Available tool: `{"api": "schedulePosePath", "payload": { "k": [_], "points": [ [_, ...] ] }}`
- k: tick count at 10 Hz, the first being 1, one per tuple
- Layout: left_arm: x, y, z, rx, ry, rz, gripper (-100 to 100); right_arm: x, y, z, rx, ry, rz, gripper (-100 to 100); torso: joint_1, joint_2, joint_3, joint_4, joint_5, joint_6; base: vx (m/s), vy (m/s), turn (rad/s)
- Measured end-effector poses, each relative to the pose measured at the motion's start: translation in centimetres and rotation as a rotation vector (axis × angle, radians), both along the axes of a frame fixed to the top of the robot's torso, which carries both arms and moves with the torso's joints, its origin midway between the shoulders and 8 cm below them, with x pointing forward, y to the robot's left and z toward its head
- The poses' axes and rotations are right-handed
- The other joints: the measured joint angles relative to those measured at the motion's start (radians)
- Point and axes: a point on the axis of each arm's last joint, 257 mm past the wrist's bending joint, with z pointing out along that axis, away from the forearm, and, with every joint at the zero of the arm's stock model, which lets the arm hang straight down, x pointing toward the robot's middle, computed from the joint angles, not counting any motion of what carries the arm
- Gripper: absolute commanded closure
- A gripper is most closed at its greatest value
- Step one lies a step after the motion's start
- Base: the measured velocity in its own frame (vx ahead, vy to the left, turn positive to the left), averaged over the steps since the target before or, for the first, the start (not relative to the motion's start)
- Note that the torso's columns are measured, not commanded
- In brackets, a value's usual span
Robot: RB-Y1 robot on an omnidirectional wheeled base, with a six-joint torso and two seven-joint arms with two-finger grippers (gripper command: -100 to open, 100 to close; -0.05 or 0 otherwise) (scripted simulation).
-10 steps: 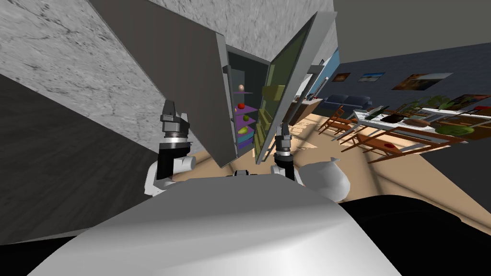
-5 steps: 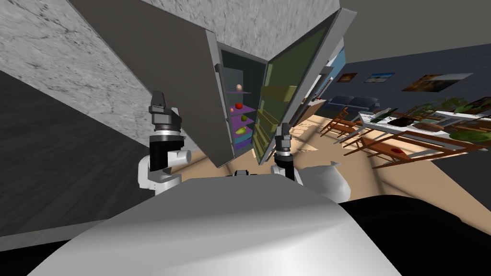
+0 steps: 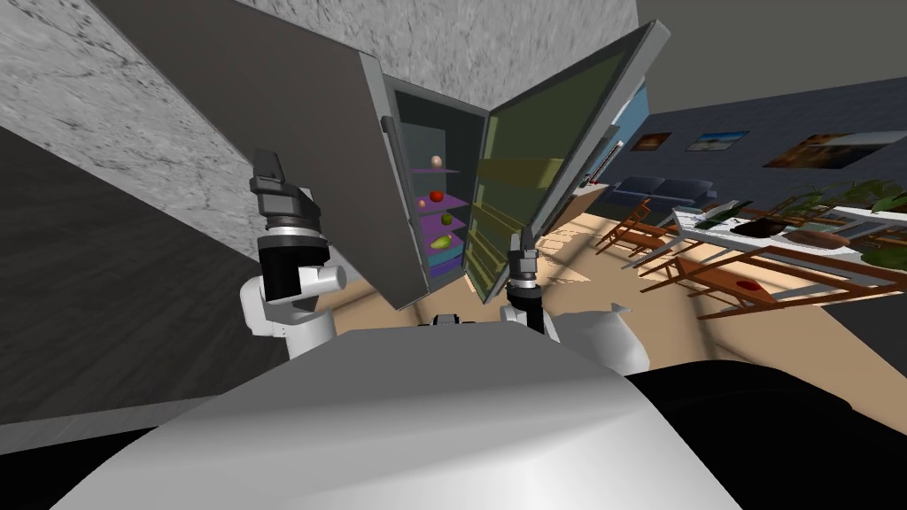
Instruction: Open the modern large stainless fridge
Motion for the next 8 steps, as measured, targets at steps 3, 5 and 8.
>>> {"api": "schedulePosePath", "payload": {
  "k": [3, 5, 8],
  "points": [
    [0.4, 2.6, 1.8, -0.039, -0.002, 0.061, -100, 0.0, 0.0, 0.0, 0.000, 0.000, 0.000, 0, -0.002, 0.002, 0.001, 0.000, -0.001, 0.000, 0.007, -0.191, 0.063],
    [0.0, 4.3, 3.0, -0.072, -0.012, 0.105, -100, 0.0, 0.0, 0.0, 0.000, 0.000, 0.000, 0, 0.001, 0.001, 0.000, 0.000, 0.000, 0.001, 0.003, -0.125, 0.021],
    [0.0, 6.7, 4.1, -0.121, -0.010, 0.151, -100, 0.0, 0.0, 0.0, 0.000, 0.000, 0.000, 0, -0.001, 0.000, 0.000, 0.000, -0.001, 0.001, 0.021, -0.155, 0.053]
  ]
}}
